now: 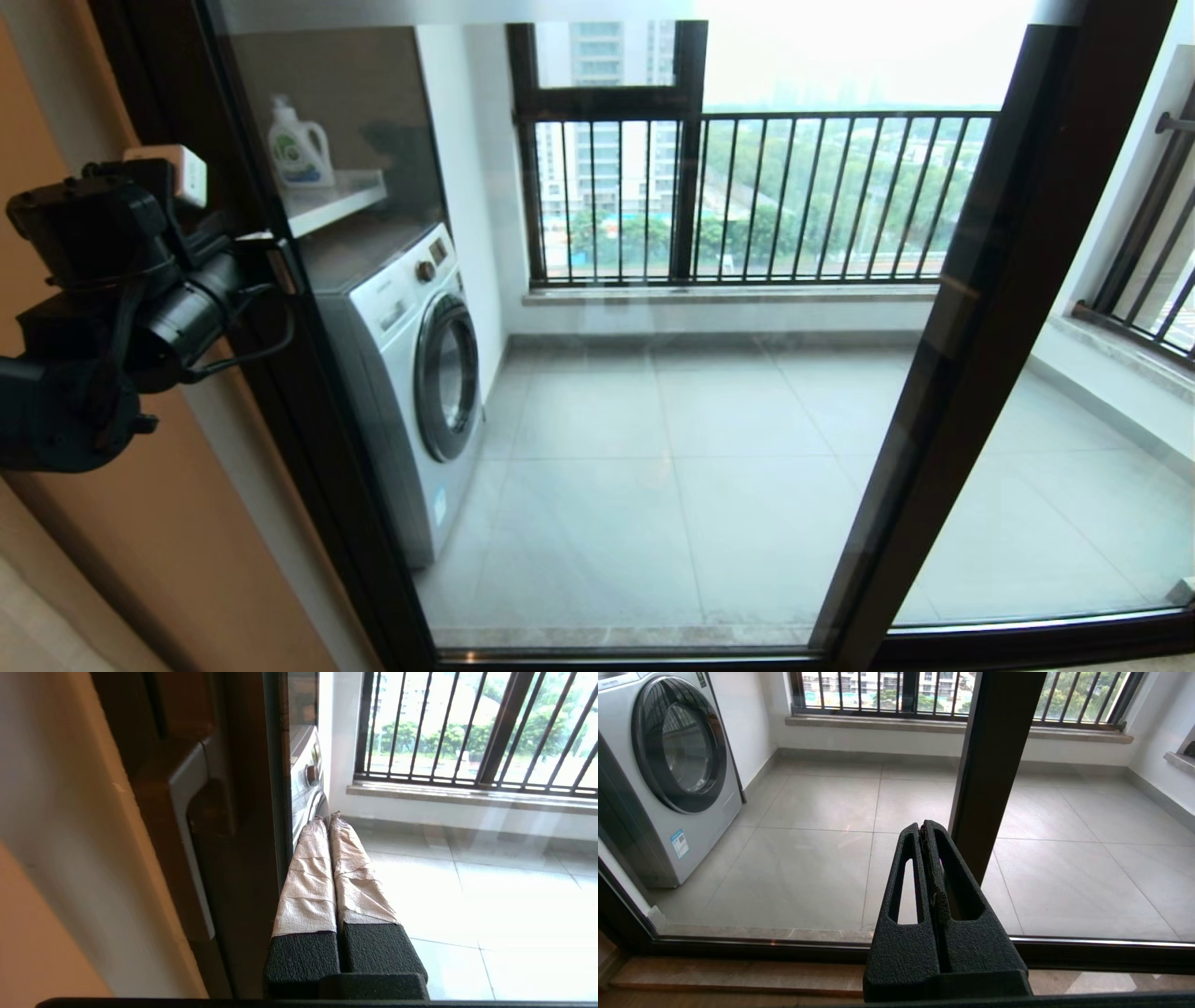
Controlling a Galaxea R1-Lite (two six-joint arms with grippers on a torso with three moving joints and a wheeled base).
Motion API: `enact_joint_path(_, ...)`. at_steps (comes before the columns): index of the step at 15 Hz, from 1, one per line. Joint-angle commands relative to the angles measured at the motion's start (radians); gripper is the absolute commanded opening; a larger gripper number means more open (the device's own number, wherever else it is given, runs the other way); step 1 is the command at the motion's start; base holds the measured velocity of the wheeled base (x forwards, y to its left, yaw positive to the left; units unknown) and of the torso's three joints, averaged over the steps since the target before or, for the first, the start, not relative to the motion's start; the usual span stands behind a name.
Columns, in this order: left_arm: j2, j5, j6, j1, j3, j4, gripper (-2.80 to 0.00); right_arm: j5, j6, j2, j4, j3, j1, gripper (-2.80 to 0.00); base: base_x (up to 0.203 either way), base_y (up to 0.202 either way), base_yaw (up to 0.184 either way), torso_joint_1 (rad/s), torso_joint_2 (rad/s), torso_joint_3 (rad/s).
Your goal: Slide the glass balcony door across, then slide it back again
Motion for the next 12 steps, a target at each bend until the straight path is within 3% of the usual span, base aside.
enact_joint_path(1,-0.075,-0.021,-0.001,0.044,0.042,-0.003,-2.8,0.001,-0.001,0.001,-0.001,0.012,0.0,-2.8,0.0,0.0,0.0,0.0,0.0,0.0)
enact_joint_path(7,-0.112,-0.268,-0.01,0.228,0.132,-0.006,-2.8,0.001,-0.001,0.001,-0.001,0.012,0.0,-2.8,0.0,0.0,0.0,0.0,0.0,0.0)
enact_joint_path(12,-0.015,-0.323,-0.01,0.27,0.106,-0.009,-2.8,0.001,-0.001,0.001,-0.001,0.012,0.0,-2.8,0.0,0.0,0.0,0.0,0.0,0.0)
